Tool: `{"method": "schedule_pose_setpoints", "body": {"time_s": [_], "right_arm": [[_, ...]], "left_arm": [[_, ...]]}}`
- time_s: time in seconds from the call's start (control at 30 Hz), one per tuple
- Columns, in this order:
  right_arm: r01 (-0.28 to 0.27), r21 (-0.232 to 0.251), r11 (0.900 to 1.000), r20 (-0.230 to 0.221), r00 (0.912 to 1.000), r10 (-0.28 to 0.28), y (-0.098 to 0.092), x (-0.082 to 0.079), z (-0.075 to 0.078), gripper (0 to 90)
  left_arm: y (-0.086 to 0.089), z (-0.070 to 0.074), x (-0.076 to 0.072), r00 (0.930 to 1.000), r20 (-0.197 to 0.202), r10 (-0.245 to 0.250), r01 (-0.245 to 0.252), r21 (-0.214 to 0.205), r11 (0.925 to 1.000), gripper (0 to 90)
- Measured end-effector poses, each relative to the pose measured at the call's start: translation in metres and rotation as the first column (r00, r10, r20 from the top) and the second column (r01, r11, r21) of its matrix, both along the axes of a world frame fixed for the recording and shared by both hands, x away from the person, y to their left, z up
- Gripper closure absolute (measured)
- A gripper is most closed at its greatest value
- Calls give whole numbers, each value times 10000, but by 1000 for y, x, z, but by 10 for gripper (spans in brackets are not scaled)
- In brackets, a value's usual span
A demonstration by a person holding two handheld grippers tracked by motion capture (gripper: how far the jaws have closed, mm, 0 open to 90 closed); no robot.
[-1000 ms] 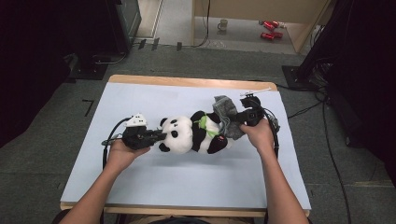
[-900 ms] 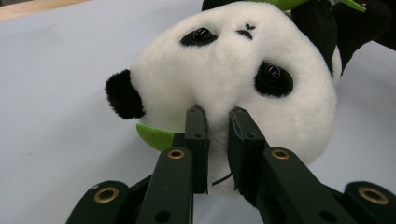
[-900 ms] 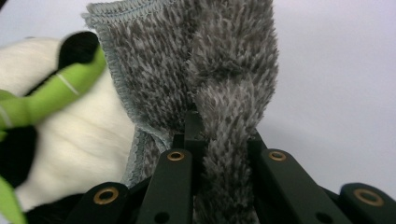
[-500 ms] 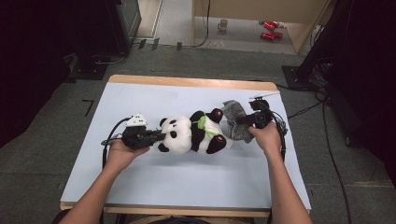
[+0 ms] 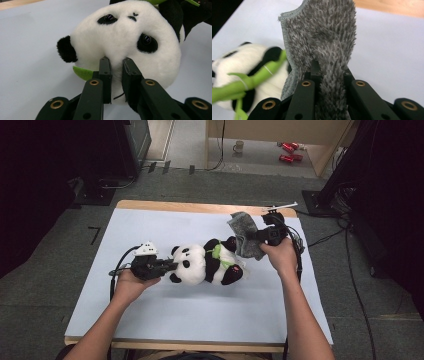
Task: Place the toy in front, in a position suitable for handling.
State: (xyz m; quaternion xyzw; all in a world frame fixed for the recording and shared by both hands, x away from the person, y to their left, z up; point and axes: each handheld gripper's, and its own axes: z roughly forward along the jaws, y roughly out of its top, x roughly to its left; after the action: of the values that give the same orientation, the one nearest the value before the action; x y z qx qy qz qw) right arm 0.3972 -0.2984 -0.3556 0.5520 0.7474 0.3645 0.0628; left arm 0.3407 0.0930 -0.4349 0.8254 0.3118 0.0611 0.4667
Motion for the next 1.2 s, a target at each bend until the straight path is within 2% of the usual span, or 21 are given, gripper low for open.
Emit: {"method": "schedule_pose_setpoints", "body": {"time_s": [0.13,0.23,0.4,0.53,0.6,0.97,1.2], "right_arm": [[-343,203,9992,259,9991,337,17,3,10,807],[-621,152,9980,423,9972,614,29,4,13,806],[-701,66,9975,90,9975,700,38,8,0,807],[-567,244,9981,-122,9983,570,34,9,-15,806],[-477,156,9987,-150,9987,479,30,8,-19,807],[-320,147,9994,-104,9994,321,18,0,-30,807],[-113,118,9999,-336,9994,117,8,-4,-37,807]], "left_arm": [[0,0,0,10000,8,-15,15,-3,10000,797],[0,0,0,10000,16,-22,22,2,10000,797],[0,0,0,10000,4,-34,34,4,10000,798],[0,0,0,10000,-29,-20,20,-55,10000,798],[0,0,1,10000,-18,-16,16,-106,9999,798],[-1,0,2,9998,-167,71,-70,26,10000,798],[0,-1,2,9997,-235,72,-73,-21,10000,799]]}}
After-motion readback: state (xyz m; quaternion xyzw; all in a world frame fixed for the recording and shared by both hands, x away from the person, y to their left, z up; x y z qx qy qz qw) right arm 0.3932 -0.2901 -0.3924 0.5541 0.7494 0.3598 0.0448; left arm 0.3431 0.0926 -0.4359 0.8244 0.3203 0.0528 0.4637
